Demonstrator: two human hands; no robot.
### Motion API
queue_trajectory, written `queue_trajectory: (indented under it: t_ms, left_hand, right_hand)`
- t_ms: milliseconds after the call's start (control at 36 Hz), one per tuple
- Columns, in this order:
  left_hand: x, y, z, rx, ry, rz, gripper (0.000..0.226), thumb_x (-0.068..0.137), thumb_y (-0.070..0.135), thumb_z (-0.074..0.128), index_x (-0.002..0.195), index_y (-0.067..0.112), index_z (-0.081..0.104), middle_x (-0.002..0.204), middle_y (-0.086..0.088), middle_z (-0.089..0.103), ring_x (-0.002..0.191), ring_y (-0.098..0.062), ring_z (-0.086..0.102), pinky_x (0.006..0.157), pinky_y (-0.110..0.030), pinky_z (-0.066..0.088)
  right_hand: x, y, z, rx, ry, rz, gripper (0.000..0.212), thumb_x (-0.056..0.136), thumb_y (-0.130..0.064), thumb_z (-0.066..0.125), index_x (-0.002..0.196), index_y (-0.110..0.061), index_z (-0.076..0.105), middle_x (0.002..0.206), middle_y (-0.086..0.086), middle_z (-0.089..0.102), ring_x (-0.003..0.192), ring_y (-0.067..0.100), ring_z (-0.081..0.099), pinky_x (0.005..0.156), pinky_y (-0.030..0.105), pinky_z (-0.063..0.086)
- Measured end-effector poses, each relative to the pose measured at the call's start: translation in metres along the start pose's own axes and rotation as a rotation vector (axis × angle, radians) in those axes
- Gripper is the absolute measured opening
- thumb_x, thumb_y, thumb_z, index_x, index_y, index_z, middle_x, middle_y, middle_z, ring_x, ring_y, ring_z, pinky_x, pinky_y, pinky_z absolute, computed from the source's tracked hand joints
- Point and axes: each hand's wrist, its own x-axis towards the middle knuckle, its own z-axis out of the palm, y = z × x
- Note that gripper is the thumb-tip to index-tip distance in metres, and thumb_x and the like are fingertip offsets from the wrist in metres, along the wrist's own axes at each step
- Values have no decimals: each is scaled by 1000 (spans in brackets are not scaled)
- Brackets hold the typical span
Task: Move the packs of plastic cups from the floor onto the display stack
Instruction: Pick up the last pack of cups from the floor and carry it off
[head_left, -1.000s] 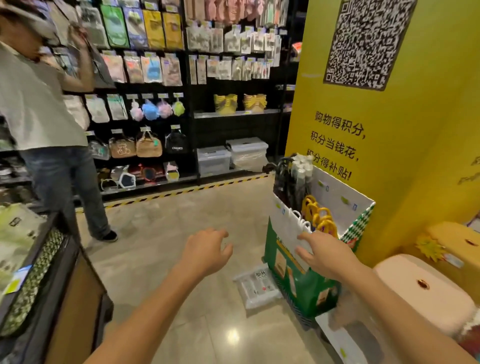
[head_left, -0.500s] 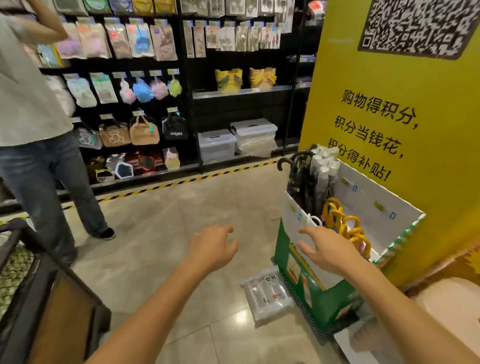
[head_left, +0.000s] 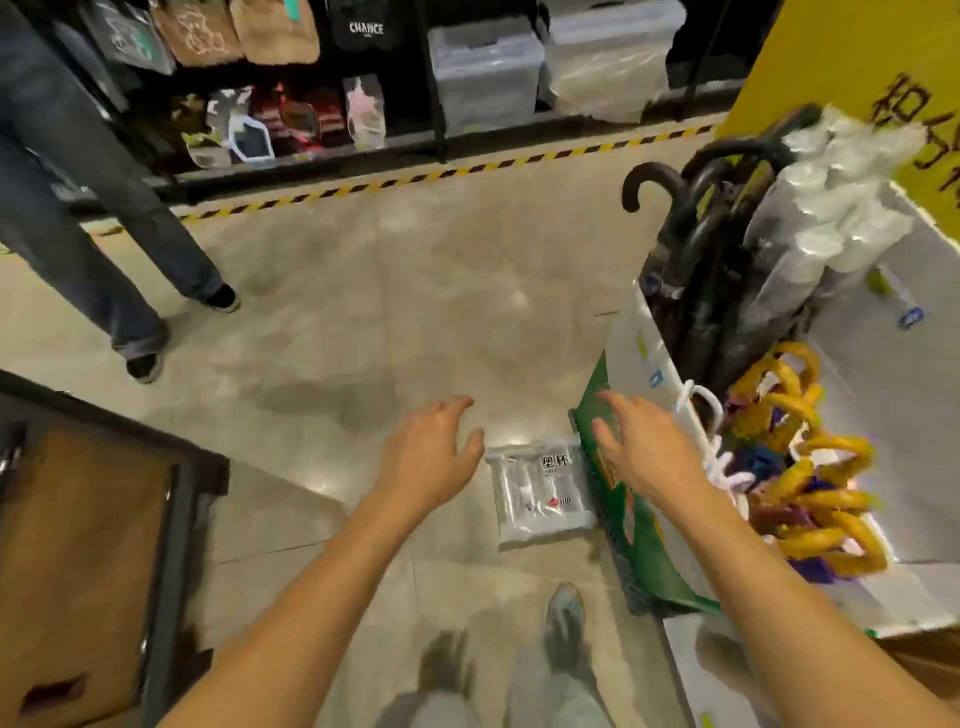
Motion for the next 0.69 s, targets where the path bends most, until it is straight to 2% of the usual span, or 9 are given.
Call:
queue_trajectory:
  t_ms: [111, 194, 306, 417, 472, 556, 611, 694]
  left_hand:
    - [41, -19, 65, -26, -66, -34, 52, 98, 38, 49, 147, 21, 43, 138, -9, 54, 122, -28, 54, 98, -39, 46]
    - [76, -47, 127, -54, -110, -64, 55, 99, 40, 47, 151, 27, 34, 139, -8, 52, 120, -26, 55, 98, -43, 47]
    - [124, -92, 226, -131, -129, -89, 59, 99, 39, 47, 154, 32, 25, 139, -7, 50, 114, -25, 57, 92, -42, 50]
    - [164, -138, 340, -184, -169, -115, 64, 99, 42, 46, 155, 39, 15, 145, -8, 43, 115, -26, 57, 97, -40, 48]
    - [181, -161, 403, -229, -199, -163, 67, 99, 41, 48, 155, 42, 12, 148, -6, 40, 120, -25, 54, 99, -36, 45]
    - [199, -193, 492, -270, -210, -139, 72, 97, 37, 53, 157, 38, 13, 136, -13, 46, 101, -29, 62, 86, -37, 52]
    - [209, -213, 543, -287, -261, -134, 73, 97, 44, 51, 156, 42, 8, 135, -15, 45, 86, -26, 64, 81, -42, 56]
    - [222, -240, 604, -268, -298, -122, 73, 96, 55, 45, 154, 50, 1, 143, -19, 38, 85, -30, 64, 79, -45, 56]
  right_hand:
    - [50, 33, 73, 84, -82, 85, 48, 99, -35, 46, 144, -18, 45, 126, 22, 58, 112, 41, 57, 90, 46, 46]
    - [82, 63, 139, 137, -111, 132, 52, 95, -42, 41, 142, -19, 45, 125, 22, 59, 110, 41, 57, 88, 47, 49]
    - [121, 112, 238, 180, -125, 171, 50, 98, -34, 48, 145, -19, 42, 133, 21, 53, 116, 39, 55, 93, 49, 48]
    - [150, 163, 348, 171, -187, 217, 55, 101, -34, 46, 152, -24, 32, 130, 19, 56, 118, 36, 55, 98, 48, 48]
    - [164, 194, 409, 184, -232, 254, 56, 100, -36, 47, 152, -24, 32, 123, 20, 57, 113, 37, 56, 93, 47, 48]
    - [182, 247, 498, 206, -313, 292, 58, 97, -46, 45, 151, -28, 32, 117, 17, 56, 108, 36, 55, 92, 45, 47]
    - [189, 274, 543, 197, -301, 258, 61, 94, -54, 42, 150, -33, 32, 124, 16, 56, 112, 34, 54, 98, 45, 45]
    - [201, 299, 583, 178, -215, 200, 58, 98, -42, 49, 152, -27, 35, 143, 18, 46, 131, 31, 41, 113, 43, 34]
